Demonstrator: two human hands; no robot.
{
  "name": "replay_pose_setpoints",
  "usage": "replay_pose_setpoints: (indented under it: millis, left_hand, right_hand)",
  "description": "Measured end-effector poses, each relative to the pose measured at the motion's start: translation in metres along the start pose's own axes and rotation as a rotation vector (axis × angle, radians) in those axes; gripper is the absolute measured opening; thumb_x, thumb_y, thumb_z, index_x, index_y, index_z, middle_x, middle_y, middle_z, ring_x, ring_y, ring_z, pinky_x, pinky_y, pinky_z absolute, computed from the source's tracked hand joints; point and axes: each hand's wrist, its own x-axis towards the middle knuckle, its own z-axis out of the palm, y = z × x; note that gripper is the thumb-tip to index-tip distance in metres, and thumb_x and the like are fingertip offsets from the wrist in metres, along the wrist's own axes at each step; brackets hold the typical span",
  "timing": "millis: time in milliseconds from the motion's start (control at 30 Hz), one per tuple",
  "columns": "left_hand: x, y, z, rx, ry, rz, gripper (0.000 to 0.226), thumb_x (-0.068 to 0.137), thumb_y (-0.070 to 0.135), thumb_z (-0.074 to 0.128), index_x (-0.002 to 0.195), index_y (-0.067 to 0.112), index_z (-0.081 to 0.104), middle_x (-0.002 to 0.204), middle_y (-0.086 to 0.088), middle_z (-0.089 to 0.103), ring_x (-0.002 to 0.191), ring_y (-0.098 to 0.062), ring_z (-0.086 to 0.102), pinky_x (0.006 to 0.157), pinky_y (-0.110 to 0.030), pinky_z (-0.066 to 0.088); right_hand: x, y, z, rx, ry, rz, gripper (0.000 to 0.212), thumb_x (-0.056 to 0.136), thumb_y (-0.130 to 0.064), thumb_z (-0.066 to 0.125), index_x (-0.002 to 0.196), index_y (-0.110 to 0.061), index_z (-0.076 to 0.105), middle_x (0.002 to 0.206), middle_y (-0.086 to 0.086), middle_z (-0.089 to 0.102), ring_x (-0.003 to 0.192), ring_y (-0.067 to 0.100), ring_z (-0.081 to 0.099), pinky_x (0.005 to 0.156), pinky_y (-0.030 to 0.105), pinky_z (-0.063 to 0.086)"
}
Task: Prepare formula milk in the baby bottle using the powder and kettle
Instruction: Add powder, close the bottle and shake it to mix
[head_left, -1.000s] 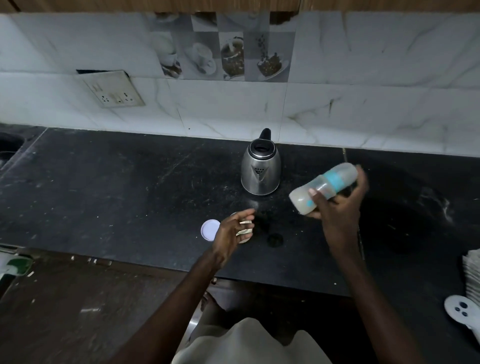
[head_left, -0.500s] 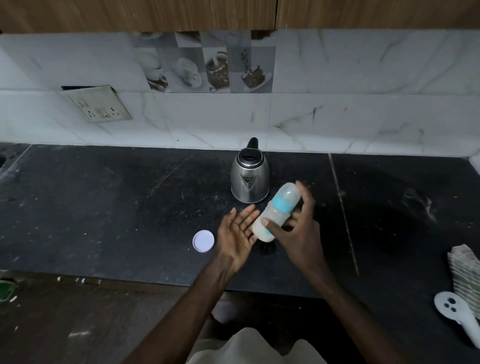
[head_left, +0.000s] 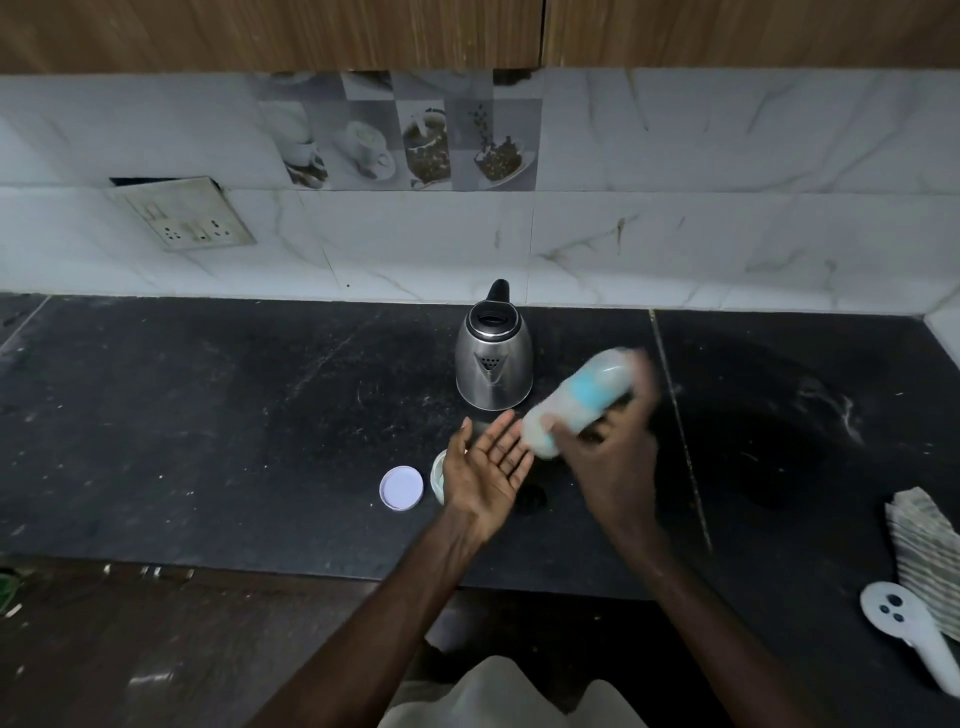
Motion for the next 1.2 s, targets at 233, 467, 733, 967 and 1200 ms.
replay_pose_setpoints:
  millis: [233,467,733,967,1200]
  left_hand:
    - [0.004,0.005,0.002,0.009,-0.005,0.012,0.063,0.102,0.055,0.041,0.14,0.011,0.064,0.14,-0.011,0.068,0.135,-0.025,0.059,0.12,-0.039,0.039]
    - [0.007,0.005,-0.005,0.018,-0.003,0.014,0.063,0.102,0.055,0.042,0.14,0.01,0.064,0.14,-0.012,0.068,0.135,-0.026,0.06,0.122,-0.041,0.037]
    - [0.01,0.004,-0.009,-0.01,-0.013,0.019,0.066,0.101,0.055,0.044,0.143,0.007,0.061,0.143,-0.015,0.065,0.138,-0.029,0.056,0.124,-0.044,0.034]
    - [0.011,0.003,-0.012,-0.043,0.002,0.02,0.066,0.101,0.055,0.047,0.141,0.006,0.062,0.145,-0.018,0.062,0.138,-0.033,0.056,0.125,-0.047,0.033]
    - [0.014,0.001,-0.012,-0.075,0.008,-0.004,0.066,0.1,0.054,0.049,0.141,0.004,0.062,0.144,-0.019,0.063,0.143,-0.037,0.051,0.126,-0.052,0.031]
  right_hand:
    - [0.012,-0.001,-0.002,0.134,0.269,-0.009,0.108,0.08,-0.02,0.09,0.16,-0.037,0.019,0.15,0.003,0.053,0.115,0.009,0.07,0.091,0.036,0.063]
    - [0.008,0.003,0.0,0.114,0.18,0.013,0.108,0.078,-0.017,0.091,0.159,-0.039,0.023,0.141,-0.006,0.057,0.112,0.002,0.07,0.089,0.027,0.061]
    - [0.004,0.003,0.01,0.067,0.025,0.033,0.109,0.076,-0.019,0.093,0.155,-0.049,0.023,0.145,-0.003,0.057,0.109,0.003,0.071,0.088,0.028,0.062]
    - [-0.003,0.0,0.013,0.031,-0.132,0.032,0.11,0.076,-0.017,0.092,0.155,-0.049,0.023,0.136,-0.011,0.062,0.104,-0.001,0.072,0.083,0.021,0.061]
    - [-0.017,0.003,0.017,0.048,-0.104,0.076,0.111,0.076,-0.013,0.091,0.157,-0.046,0.022,0.136,-0.005,0.065,0.104,0.004,0.074,0.086,0.033,0.063]
